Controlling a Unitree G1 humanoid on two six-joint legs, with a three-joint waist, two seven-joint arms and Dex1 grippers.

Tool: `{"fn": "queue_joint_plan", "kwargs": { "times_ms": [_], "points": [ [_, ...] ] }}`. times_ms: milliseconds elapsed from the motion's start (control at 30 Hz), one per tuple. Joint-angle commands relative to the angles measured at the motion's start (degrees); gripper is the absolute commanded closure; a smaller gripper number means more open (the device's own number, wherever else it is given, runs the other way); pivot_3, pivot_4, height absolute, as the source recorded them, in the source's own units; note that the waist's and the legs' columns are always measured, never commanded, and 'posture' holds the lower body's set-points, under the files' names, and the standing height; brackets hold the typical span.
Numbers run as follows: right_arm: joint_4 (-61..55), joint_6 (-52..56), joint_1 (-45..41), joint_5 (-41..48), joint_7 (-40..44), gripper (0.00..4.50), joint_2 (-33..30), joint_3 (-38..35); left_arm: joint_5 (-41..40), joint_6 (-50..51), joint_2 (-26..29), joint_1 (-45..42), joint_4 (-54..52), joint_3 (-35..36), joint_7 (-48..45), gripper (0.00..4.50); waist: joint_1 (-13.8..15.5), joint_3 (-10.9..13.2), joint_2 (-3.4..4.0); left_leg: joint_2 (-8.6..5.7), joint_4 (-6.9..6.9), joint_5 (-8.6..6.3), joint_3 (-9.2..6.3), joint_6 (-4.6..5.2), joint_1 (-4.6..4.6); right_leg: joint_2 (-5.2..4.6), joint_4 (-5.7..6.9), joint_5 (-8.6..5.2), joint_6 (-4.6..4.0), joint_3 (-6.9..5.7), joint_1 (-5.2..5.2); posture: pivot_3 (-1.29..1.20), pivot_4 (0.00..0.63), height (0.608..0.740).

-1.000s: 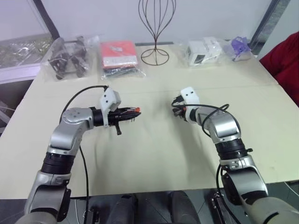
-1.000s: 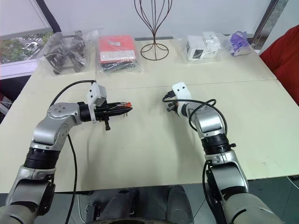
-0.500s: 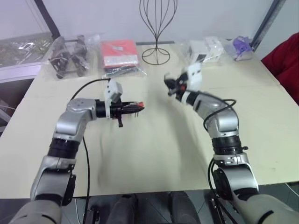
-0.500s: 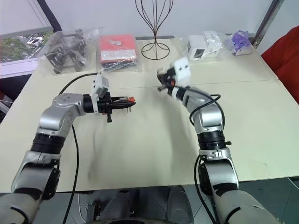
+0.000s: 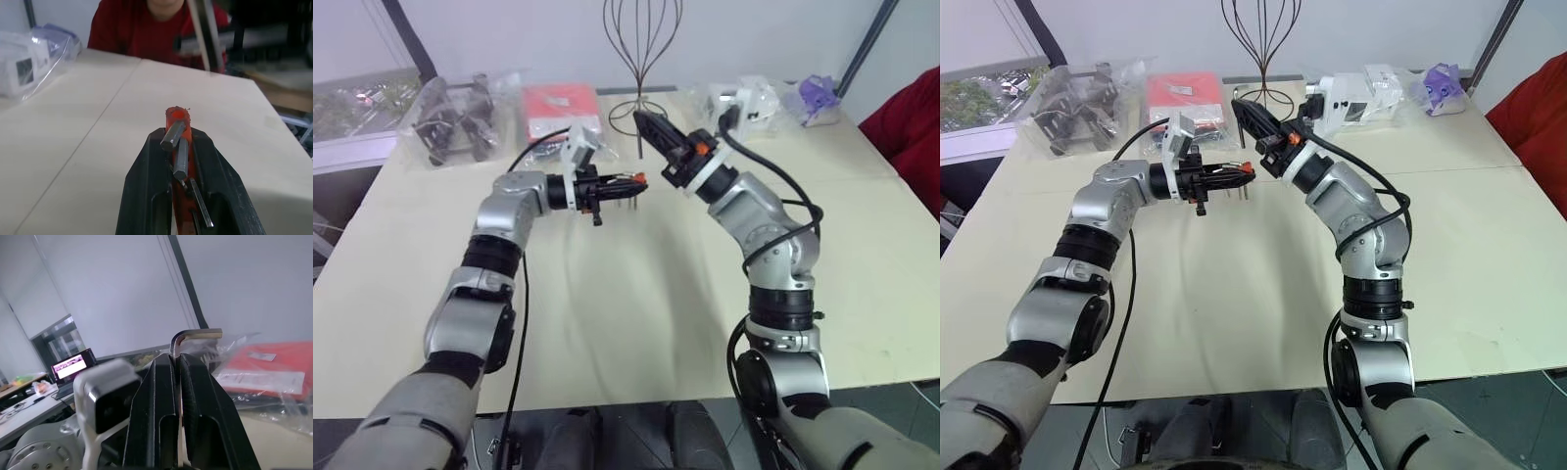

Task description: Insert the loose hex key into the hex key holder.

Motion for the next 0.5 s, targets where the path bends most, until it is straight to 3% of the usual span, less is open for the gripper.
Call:
{"fn": "queue_joint_plan", "kwargs": {
  "times_ms": [33, 500],
  "points": [
    [-3.34, -0.78, -0.23, 1.53, -0.47, 4.46, 0.09, 0.23, -0.27, -1.78, 0.03, -2.62, 1.04, 1.82, -1.27, 4.5, -0.01, 0.0, 0.0, 0.0, 0.0, 0.0, 0.0, 0.0, 0.0, 0.0, 0.0, 0.0, 0.0, 0.0, 0.0, 0.0, 0.15, 0.74],
    [-0.59, -2.8, -0.39, 1.42, -0.31, 4.46, -0.82, -0.34, -1.69, 1.96, 0.58, -1.77, -2.62, 3.59, -3.29, 4.5, 0.0, 0.0, 0.0, 0.0, 0.02, 0.0, 0.0, 0.0, -0.03, 0.0, 0.01, 0.0, 0.0, 0.0, -0.02, 0.0, 0.15, 0.74]
  ]
}}
